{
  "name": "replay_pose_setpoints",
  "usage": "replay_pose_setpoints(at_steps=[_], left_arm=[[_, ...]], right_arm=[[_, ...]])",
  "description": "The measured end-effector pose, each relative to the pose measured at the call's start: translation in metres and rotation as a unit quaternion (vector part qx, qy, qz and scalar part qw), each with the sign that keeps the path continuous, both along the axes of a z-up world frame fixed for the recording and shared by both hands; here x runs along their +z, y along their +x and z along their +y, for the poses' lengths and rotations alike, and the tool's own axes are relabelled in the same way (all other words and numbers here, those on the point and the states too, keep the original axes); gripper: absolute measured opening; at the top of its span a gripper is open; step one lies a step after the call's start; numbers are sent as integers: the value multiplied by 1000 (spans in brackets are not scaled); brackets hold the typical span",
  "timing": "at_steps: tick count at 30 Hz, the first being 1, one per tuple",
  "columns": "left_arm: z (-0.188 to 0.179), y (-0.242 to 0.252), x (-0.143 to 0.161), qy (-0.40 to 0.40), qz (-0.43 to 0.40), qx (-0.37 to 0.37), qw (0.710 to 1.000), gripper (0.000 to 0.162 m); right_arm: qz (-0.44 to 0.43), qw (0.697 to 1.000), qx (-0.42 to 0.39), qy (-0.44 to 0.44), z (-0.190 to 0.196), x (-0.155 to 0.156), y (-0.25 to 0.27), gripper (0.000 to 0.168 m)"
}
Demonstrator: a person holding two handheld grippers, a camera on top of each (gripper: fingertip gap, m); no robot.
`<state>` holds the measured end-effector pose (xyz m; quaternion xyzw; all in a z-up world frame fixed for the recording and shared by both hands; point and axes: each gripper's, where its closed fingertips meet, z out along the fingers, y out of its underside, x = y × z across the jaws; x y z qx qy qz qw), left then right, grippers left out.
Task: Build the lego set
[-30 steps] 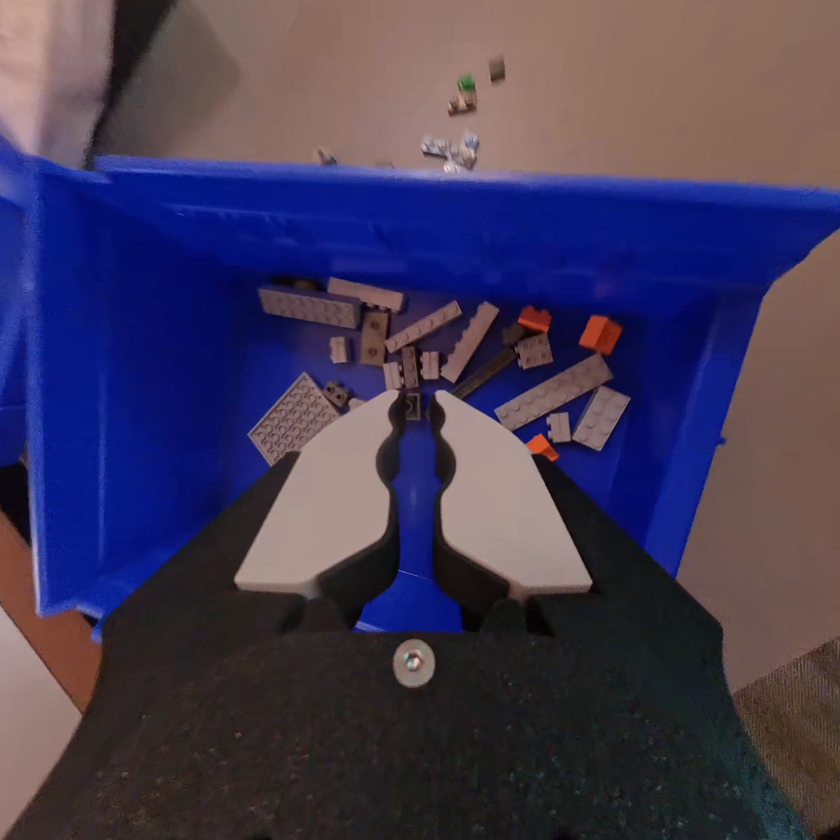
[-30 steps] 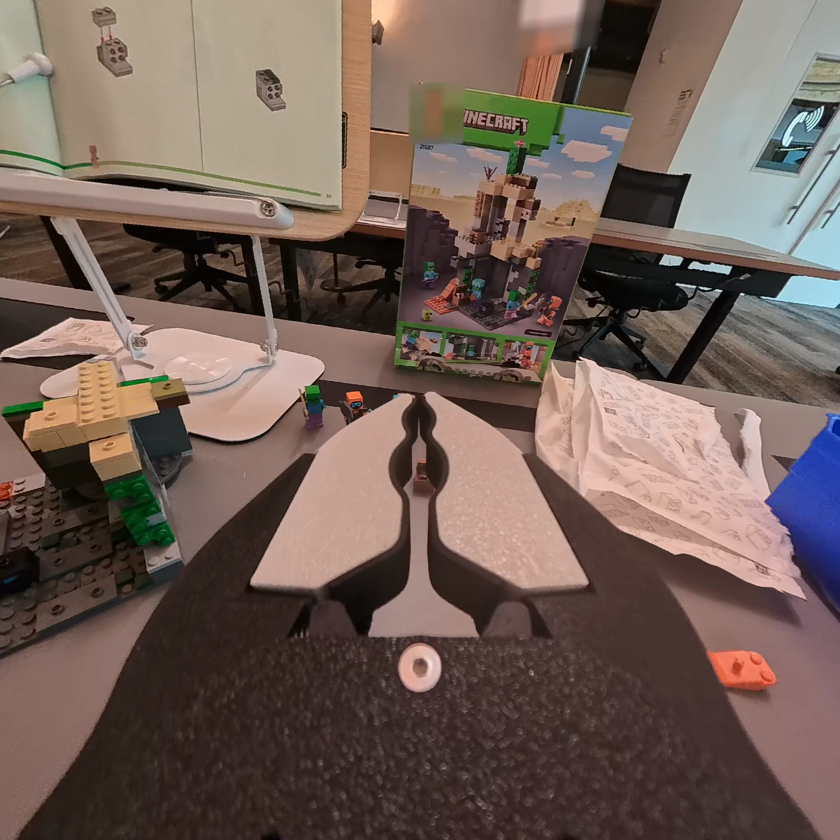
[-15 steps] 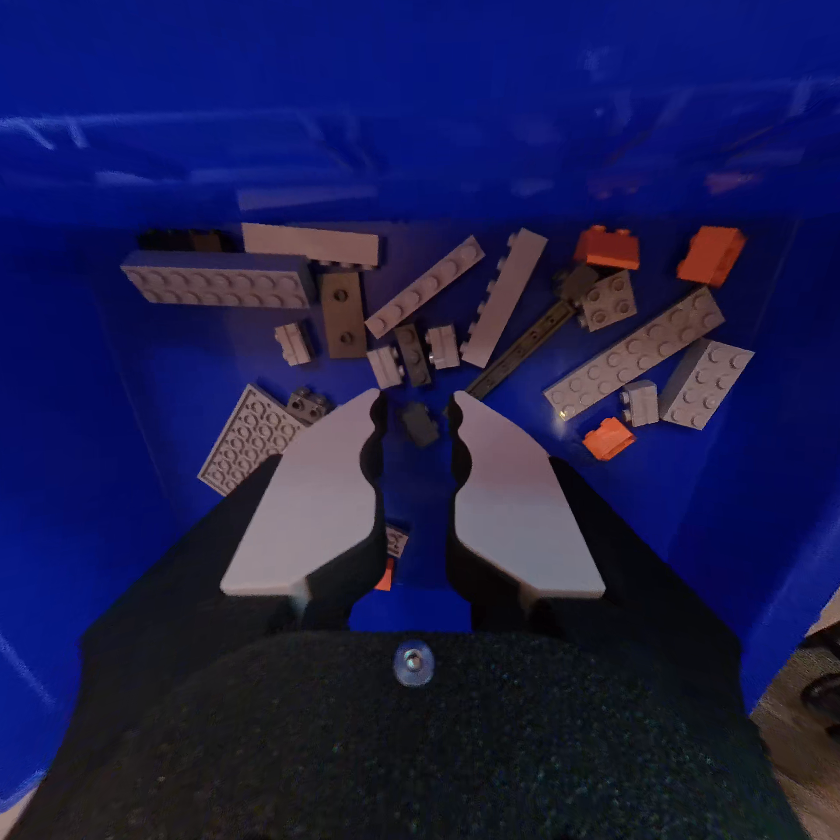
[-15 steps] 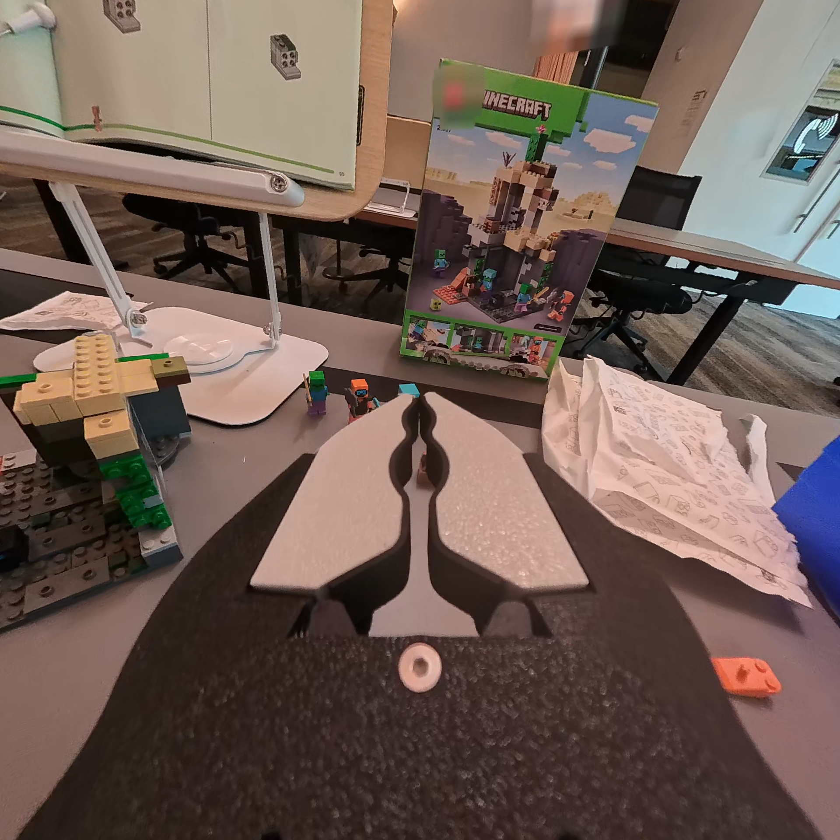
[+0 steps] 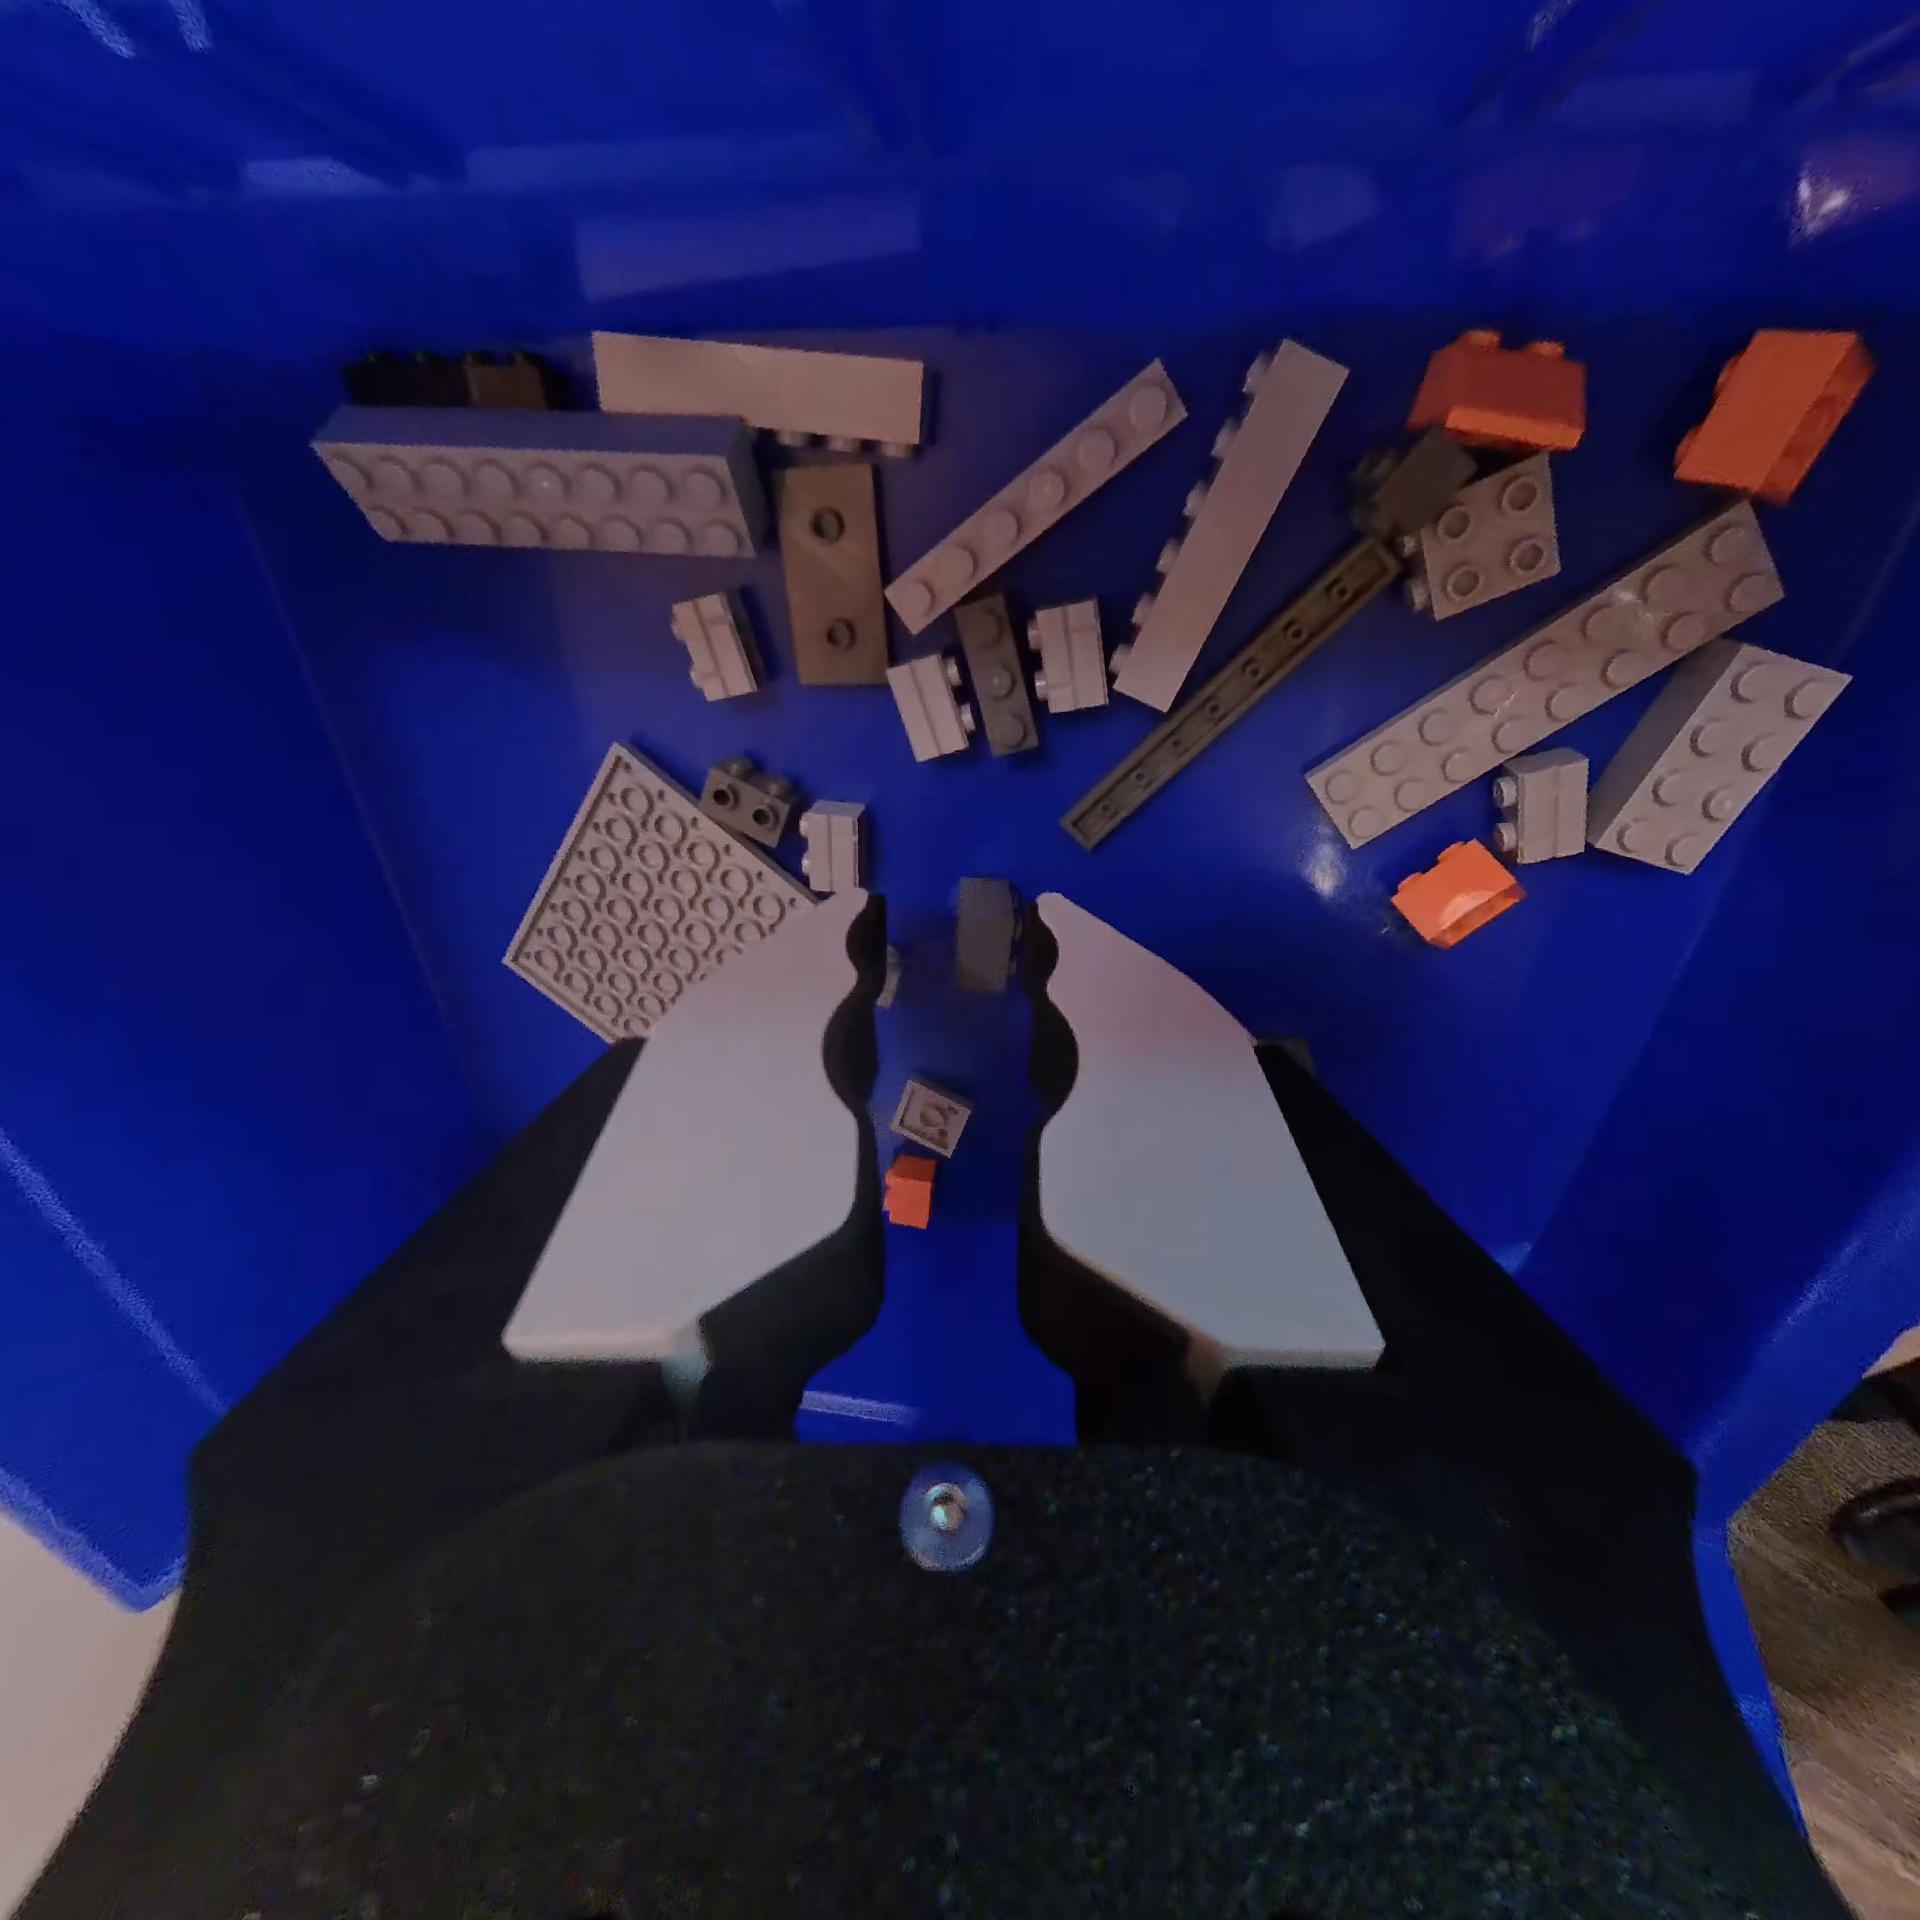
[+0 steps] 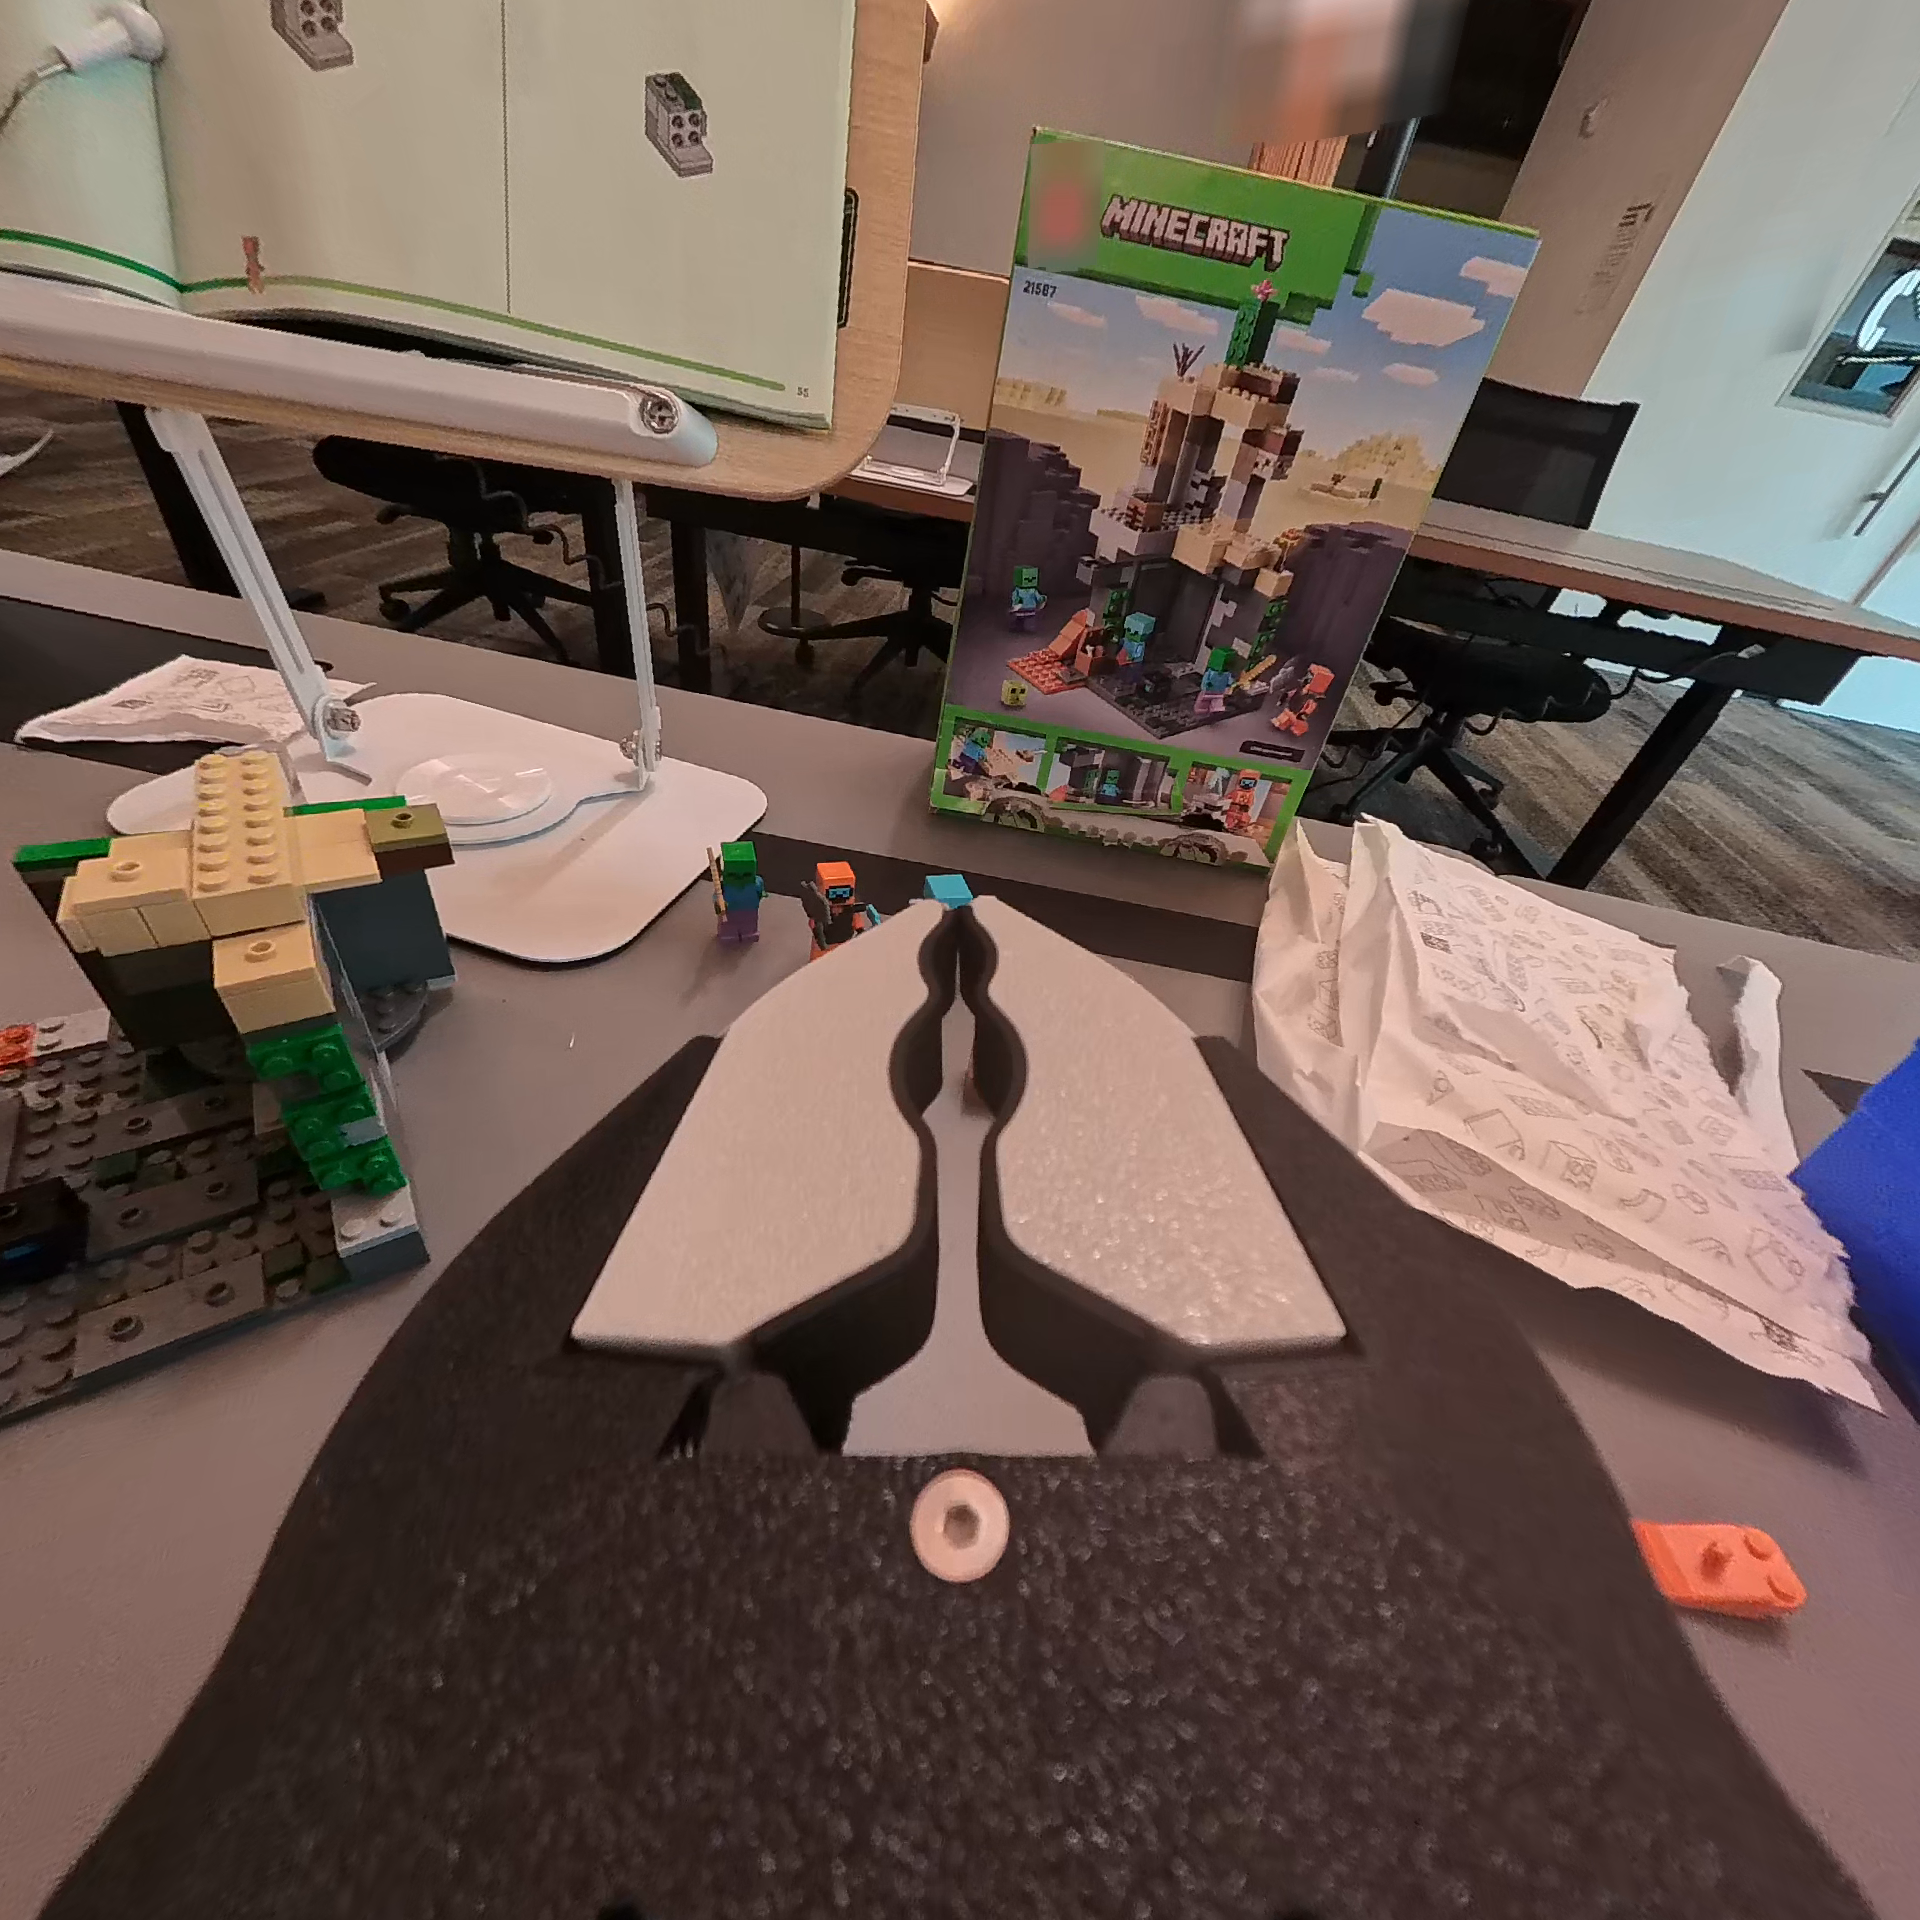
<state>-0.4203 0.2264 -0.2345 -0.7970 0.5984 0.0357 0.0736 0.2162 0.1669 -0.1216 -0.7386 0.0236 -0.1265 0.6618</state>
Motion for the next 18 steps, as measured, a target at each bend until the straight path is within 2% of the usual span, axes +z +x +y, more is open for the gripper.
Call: replay_pose_setpoints(at_steps=[9,18], left_arm=[[9,32,14,24,-88,-8,996,18],[6,38,1,1,-81,-20,997,16]], right_arm=[[2,1000,6,-2,0,0,-1,0],[3,1000,11,-5,1,-1,-3,0]])
